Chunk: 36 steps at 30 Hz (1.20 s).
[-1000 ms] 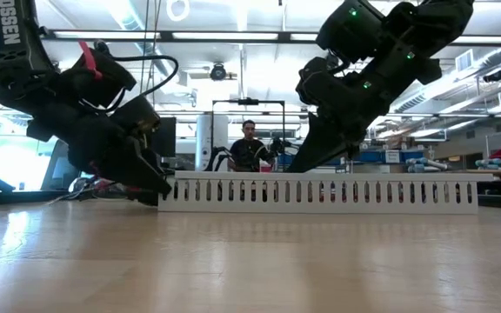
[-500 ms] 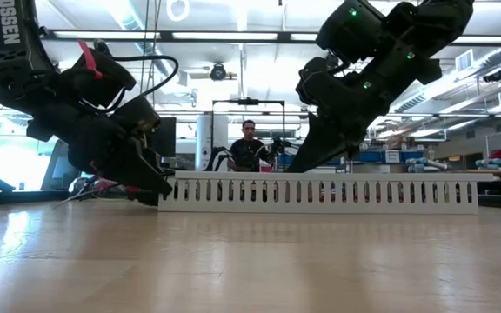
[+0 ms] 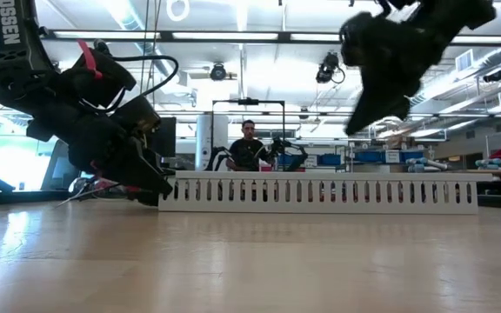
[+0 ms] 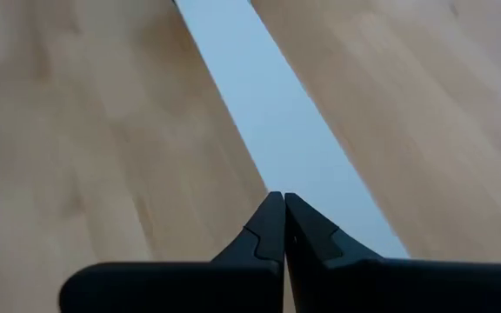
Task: Ziptie cables
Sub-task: Close the white cable duct
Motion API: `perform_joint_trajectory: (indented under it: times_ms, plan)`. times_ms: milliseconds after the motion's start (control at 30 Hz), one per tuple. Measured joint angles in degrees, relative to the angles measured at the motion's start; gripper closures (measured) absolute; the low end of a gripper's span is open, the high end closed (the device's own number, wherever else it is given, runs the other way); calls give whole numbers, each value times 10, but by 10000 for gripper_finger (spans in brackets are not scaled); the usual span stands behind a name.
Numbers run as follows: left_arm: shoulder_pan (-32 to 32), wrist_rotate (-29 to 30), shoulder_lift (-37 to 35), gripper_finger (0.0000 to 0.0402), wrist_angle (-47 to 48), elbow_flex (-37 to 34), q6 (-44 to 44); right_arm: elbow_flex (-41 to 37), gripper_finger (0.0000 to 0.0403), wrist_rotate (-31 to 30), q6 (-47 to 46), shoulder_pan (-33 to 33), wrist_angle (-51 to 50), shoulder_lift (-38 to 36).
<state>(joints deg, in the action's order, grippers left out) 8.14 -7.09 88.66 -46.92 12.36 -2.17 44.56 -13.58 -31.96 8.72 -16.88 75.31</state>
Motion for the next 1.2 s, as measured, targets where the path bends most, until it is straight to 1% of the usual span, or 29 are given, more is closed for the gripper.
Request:
perform_joint_trajectory:
  times_ms: [33,100,233,333,400,500,700,933,1067,1200]
  plan:
    - [0,0,0,151,0,0,0,-1,403,-2,-14,3,-18,0]
    - [0,0,0,151,0,0,0,-11,403,-3,-32,5,-23,6]
    - [0,0,0,151,0,0,0,-25,403,-3,-45,0,19,49]
    - [0,0,0,151,1,-1,0,-24,403,8,-34,-16,79,97]
    - [0,0,0,151,1,-1,0,-23,403,27,-14,-27,137,129]
    - [0,0,0,151,1,-1,0,-22,403,41,9,-35,190,157]
    - [0,0,0,151,1,-1,-11,-23,403,45,32,-37,207,159]
    - [0,0,0,151,1,-1,-12,-23,403,49,61,-48,254,168]
    - [0,0,0,151,1,0,-14,-25,403,48,96,-47,284,167]
    - [0,0,0,151,1,0,-14,-24,403,32,102,-36,281,138]
